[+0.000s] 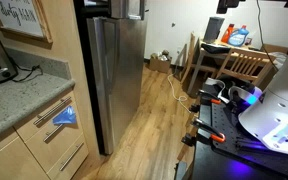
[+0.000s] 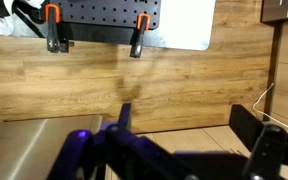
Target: Close the top door of the fridge
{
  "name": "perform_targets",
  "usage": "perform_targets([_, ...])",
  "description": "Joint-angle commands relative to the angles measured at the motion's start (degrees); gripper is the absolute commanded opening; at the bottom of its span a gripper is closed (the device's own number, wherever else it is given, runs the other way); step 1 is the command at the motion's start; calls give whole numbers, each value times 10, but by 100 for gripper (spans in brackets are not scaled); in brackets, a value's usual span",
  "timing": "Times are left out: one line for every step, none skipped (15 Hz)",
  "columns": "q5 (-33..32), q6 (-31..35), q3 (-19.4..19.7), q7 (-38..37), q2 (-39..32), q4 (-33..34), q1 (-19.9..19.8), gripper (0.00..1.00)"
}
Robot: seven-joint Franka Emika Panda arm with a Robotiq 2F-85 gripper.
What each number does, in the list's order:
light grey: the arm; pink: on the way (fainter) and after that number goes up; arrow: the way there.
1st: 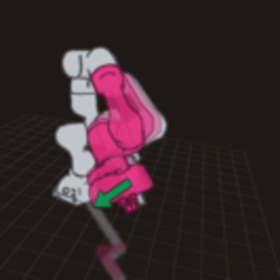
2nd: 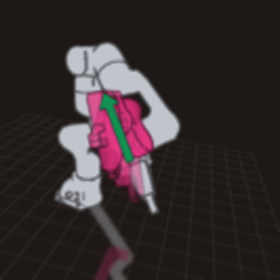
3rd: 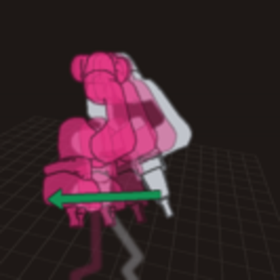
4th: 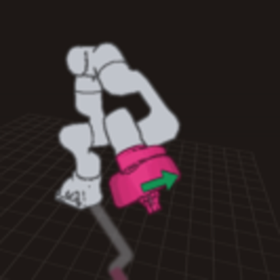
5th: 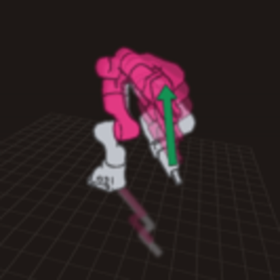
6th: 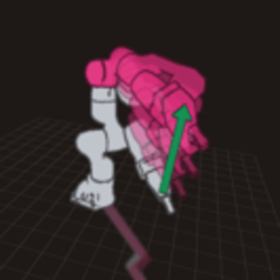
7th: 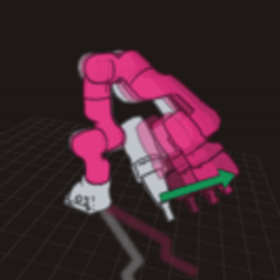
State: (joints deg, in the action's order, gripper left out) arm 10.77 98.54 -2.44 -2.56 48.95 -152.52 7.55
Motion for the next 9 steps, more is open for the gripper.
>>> perform_targets([5,-2,-7,5,0,1,-9,100])
perform_targets([5,-2,-7,7,-2,3,-9,100])
perform_targets([4,1,-7,7,-3,4,-10,100])
perform_targets([2,4,-7,8,-5,5,-10,100])
perform_targets([0,9,-7,9,-5,5,-11,100])
perform_targets([-2,13,-7,9,-7,6,-13,100])
perform_targets([-4,20,-7,10,-6,6,-15,100])
perform_targets([-6,26,-7,10,-7,6,-16,100])
perform_targets([-6,33,-6,11,-8,7,-16,100])
